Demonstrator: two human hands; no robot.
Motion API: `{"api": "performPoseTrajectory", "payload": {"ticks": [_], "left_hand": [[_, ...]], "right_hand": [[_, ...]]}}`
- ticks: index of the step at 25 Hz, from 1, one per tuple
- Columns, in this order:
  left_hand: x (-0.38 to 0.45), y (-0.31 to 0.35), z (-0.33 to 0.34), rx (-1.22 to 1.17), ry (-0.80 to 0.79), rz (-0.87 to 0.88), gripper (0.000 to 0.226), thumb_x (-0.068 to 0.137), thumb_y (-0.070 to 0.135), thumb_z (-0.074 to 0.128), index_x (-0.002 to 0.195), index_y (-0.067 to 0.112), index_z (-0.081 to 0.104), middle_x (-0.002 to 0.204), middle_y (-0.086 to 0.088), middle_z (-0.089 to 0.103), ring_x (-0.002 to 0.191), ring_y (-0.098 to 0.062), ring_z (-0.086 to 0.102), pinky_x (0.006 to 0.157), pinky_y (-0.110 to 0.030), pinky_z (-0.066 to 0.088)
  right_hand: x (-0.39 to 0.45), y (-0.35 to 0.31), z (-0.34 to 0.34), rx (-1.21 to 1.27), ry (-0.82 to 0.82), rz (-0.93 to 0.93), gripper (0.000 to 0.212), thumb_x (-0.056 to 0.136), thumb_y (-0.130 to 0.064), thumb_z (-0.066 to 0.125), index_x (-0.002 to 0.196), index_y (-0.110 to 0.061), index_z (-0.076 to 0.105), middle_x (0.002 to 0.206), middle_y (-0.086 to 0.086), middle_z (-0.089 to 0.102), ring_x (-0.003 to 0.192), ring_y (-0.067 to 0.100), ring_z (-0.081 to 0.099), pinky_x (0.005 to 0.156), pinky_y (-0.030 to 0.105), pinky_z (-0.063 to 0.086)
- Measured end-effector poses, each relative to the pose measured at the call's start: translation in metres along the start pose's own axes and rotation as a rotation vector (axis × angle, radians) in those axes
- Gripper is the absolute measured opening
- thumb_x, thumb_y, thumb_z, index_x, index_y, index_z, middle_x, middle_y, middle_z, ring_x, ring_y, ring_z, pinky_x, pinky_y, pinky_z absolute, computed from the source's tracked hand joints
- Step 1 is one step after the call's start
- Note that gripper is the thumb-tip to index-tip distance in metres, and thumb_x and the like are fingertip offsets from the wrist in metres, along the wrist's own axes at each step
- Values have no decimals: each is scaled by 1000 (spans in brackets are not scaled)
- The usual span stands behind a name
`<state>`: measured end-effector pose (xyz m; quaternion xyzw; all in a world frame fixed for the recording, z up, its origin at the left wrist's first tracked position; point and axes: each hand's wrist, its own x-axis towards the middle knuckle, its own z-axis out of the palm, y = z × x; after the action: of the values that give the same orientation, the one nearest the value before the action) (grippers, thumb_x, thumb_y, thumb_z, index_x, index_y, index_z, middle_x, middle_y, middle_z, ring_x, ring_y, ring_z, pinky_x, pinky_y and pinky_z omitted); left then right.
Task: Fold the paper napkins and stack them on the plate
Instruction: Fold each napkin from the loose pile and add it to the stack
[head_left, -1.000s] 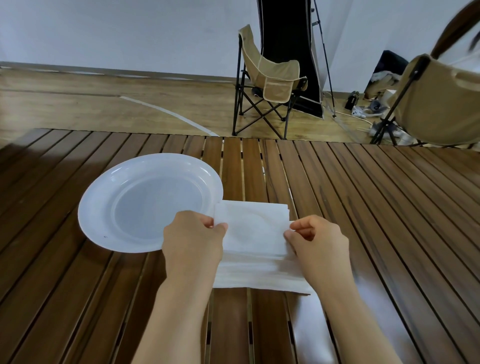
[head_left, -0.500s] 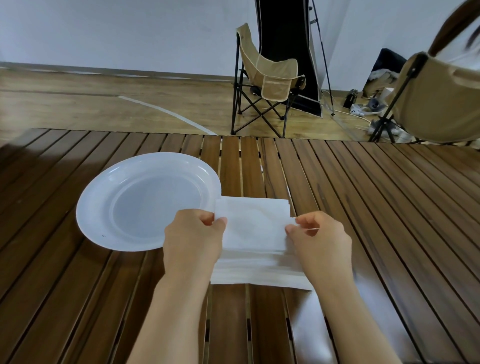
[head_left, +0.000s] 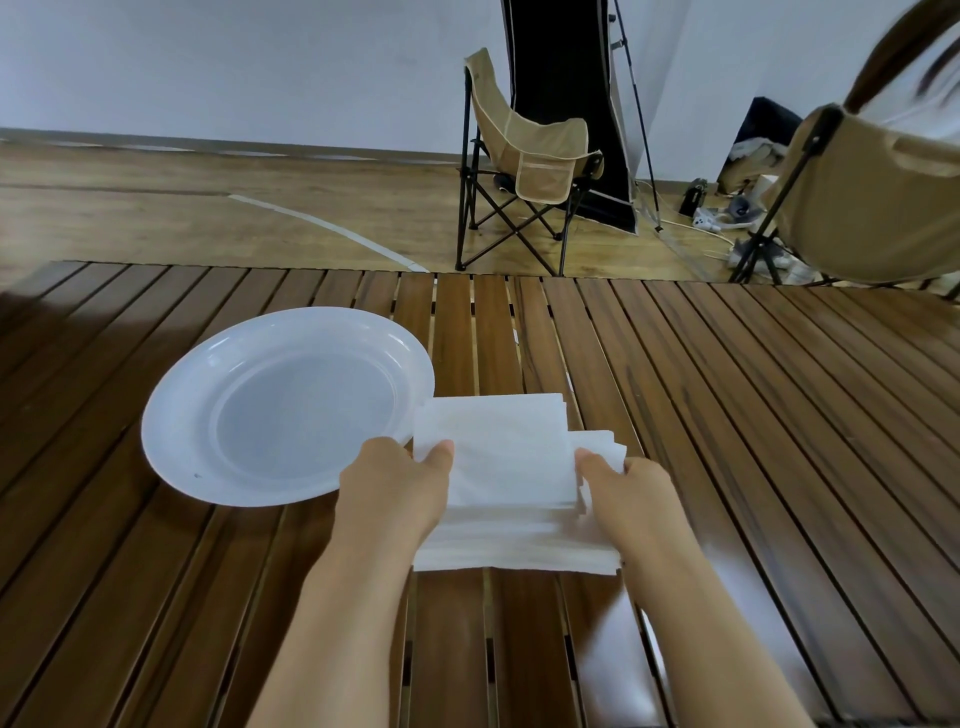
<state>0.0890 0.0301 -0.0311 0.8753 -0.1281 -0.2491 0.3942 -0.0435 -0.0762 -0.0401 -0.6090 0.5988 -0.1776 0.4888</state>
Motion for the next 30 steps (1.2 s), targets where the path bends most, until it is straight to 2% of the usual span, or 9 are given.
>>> {"api": "performPoseTrajectory", "payload": {"ticks": [5,9,15,19,21,23,25,27,30], "left_hand": [[3,-2,3,-98,-60,-60,51,90,49,51,122,10,55,116,-10,61,100,-27,61,89,-44,54],[1,0,1,-95,-59,-52,54,90,50,50,127,10,51,122,-10,59,106,-29,58,93,-44,51],[0,2,0,-151,-130,-70,58,90,50,51,133,12,45,124,-7,55,110,-28,54,96,-45,49],[4,1,-3,-241,-177,-117,59,87,54,52,131,16,48,123,-5,57,109,-28,56,94,-46,50],[5,1,-5,-253,-160,-127,55,89,52,50,131,17,49,123,-5,58,108,-27,56,94,-45,50],[5,1,-7,-230,-115,-97,49,92,47,47,129,16,52,122,-5,59,107,-26,57,94,-43,49],[3,2,-11,-173,-32,-37,40,94,42,47,119,13,59,116,-7,62,102,-25,58,90,-36,49],[0,4,-13,-143,29,21,35,94,37,50,106,8,66,105,-12,66,93,-26,60,82,-35,48],[-3,3,-13,-110,41,74,34,89,31,57,95,0,69,92,-20,69,83,-31,65,74,-37,52]], "right_hand": [[-8,-10,-5,36,-85,52,29,95,-36,49,104,-9,55,81,3,52,72,17,50,52,26,33],[-12,-16,-9,37,-141,32,30,96,-38,47,84,-11,51,77,3,48,70,16,47,56,27,34],[-12,-19,-8,34,-177,24,41,99,-37,41,130,-13,49,94,2,49,80,17,46,75,33,40],[-12,-20,-8,72,-186,57,46,99,-37,40,139,-14,43,91,-1,45,82,16,43,80,35,37],[-11,-17,-7,99,-166,48,46,100,-35,39,142,-15,41,102,-1,49,91,18,47,81,33,36],[-8,-11,-3,21,-72,-52,47,101,-33,39,144,-14,38,123,5,51,109,25,49,87,35,40],[-10,-9,-4,-110,159,-246,46,100,-31,41,143,-14,39,138,8,47,119,24,48,99,37,42],[-14,-13,-6,-102,258,-427,33,99,-29,44,128,-16,53,122,4,56,96,11,53,77,17,44],[-23,-20,-2,-35,13,-353,27,97,-31,48,107,-10,63,81,1,62,63,6,50,54,18,34]]}}
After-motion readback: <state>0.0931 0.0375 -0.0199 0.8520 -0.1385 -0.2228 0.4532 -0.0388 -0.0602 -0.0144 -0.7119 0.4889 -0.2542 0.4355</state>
